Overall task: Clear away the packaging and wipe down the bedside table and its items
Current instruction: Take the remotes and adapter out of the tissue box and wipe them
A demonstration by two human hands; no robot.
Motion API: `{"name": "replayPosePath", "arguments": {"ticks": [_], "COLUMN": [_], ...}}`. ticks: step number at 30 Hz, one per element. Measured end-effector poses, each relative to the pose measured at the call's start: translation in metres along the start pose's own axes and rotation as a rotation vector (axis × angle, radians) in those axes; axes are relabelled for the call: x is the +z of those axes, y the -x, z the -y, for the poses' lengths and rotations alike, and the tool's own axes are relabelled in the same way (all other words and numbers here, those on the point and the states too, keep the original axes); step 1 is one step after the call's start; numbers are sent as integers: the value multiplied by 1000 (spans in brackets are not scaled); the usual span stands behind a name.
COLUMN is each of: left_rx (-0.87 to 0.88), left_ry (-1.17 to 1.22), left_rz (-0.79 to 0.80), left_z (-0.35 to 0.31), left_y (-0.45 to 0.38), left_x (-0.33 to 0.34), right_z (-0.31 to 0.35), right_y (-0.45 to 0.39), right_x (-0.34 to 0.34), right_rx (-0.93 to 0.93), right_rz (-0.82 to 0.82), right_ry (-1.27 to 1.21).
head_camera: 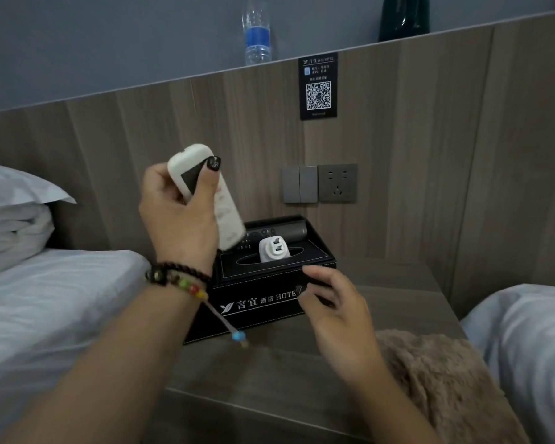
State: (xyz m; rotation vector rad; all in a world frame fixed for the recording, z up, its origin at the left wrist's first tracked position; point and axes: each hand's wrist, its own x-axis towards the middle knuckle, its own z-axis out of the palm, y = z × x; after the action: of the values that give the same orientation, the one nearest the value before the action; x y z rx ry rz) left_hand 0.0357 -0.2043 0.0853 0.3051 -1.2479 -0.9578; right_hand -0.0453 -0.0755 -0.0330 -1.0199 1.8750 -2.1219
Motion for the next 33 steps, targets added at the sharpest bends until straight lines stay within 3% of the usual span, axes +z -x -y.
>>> {"name": "replayPosePath", "arguments": {"ticks": [4,10,15,20,23,26,30,33], "left_rx": [-162,-496,-672,-786,-826,-876,-977,-999], "left_ry": [405,640,636,533,452,484,597,617], "left_rz": [53,-37,-51,196,379,435,425,419], "left_z": [-20,8,27,42,46,48,56,61], "left_y": [55,93,94,115,128,133,127,124], "left_x": [-5,-31,-32,-26,-23,-24,-30,-32], "right_z": [12,19,19,0,-3,-9,5,15], "right_y": [13,35,51,55,52,49,43,36], "right_x": [-8,-31,-23,-22,-26,-32,-57,-97], "right_rx": [-88,3,29,-66,-396,-669,-578,-378], "right_rz": [91,265,248,-94,-217,-175,42,-65], "right_ry": [-212,-347,-196,-43,316,606,617,632]}}
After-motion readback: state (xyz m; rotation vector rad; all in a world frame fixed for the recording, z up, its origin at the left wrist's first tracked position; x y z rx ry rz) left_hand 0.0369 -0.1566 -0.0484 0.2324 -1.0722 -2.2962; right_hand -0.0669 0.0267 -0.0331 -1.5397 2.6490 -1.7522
